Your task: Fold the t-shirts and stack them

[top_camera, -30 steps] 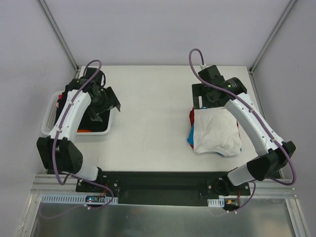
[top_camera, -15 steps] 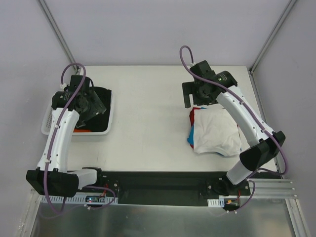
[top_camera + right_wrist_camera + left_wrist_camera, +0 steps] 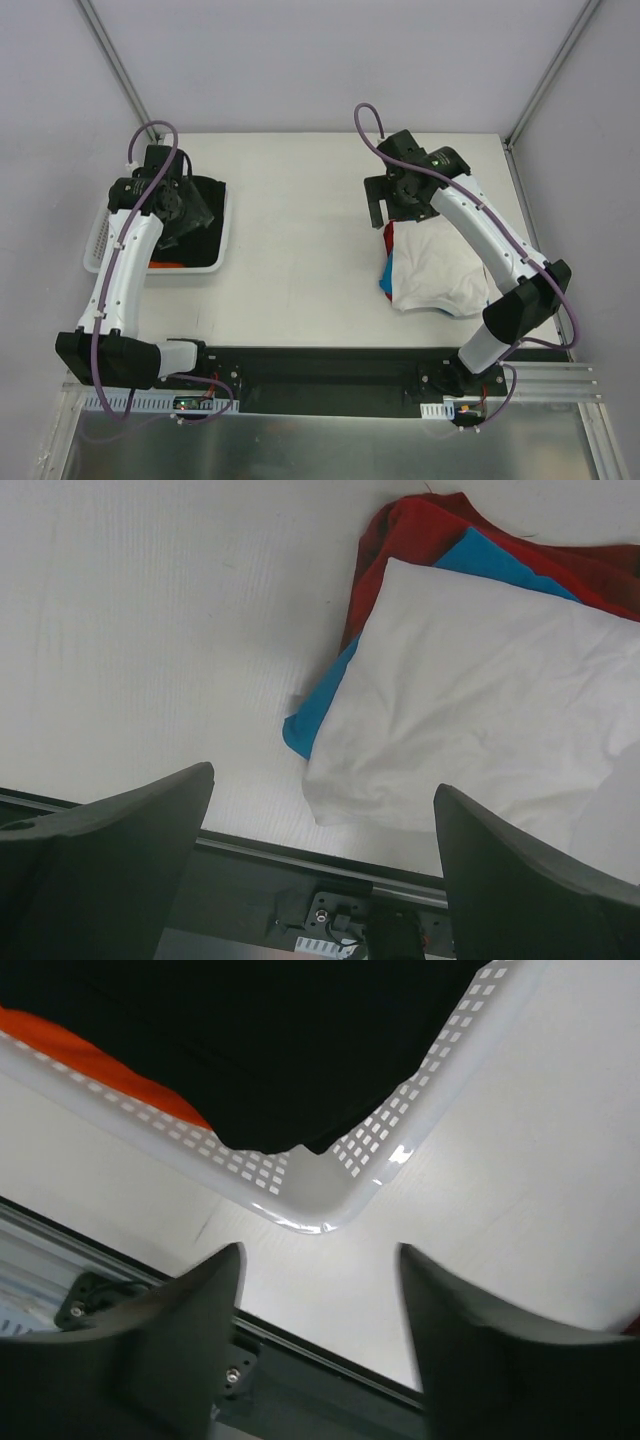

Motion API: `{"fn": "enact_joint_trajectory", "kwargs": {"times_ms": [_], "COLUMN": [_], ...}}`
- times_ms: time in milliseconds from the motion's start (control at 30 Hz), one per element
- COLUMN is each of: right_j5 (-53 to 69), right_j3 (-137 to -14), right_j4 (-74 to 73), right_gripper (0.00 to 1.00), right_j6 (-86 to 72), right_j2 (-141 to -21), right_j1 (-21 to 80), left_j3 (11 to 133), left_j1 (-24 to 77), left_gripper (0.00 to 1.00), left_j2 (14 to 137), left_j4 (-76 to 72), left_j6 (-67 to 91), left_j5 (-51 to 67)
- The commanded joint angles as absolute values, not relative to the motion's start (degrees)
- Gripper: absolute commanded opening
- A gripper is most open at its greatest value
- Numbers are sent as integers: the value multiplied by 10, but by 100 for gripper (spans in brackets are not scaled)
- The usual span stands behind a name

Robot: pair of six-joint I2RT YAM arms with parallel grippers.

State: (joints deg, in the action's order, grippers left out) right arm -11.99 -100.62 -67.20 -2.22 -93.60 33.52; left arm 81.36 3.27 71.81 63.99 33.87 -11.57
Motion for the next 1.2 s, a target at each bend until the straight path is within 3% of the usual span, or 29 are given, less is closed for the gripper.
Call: {"fn": "enact_joint_trajectory", "kwargs": {"times_ms": [0,367,633,800,1000,1167], "right_j5": [-128,-128,-137,-160,-173,-163], "right_j3": [-1005,-1004,-1005,-1000,-992,-1006], "right_j4": [-687,-693,-704,-715,-717,-719], "right_gripper": [96,96,96,96,96,96], "right_j6": [-25,-24,-19,-17,-17,-18], "right_j2": [-916,-920,-922,-914,-913,-930], "right_j1": [338,338,338,339,338,339], "left_j3": [850,817,804,816,840,819], "left_j1": [27,-27,-60,-98,-102,-115], "left_gripper": [99,99,98,97,96,87], "left_j2": [746,802,875,930,947,950], "left_j4": [648,634,534,501,501,498], "left_j6": [321,317,311,310,293,290], "left_j5": [-129,-165,-117,-21,-24,-12]}}
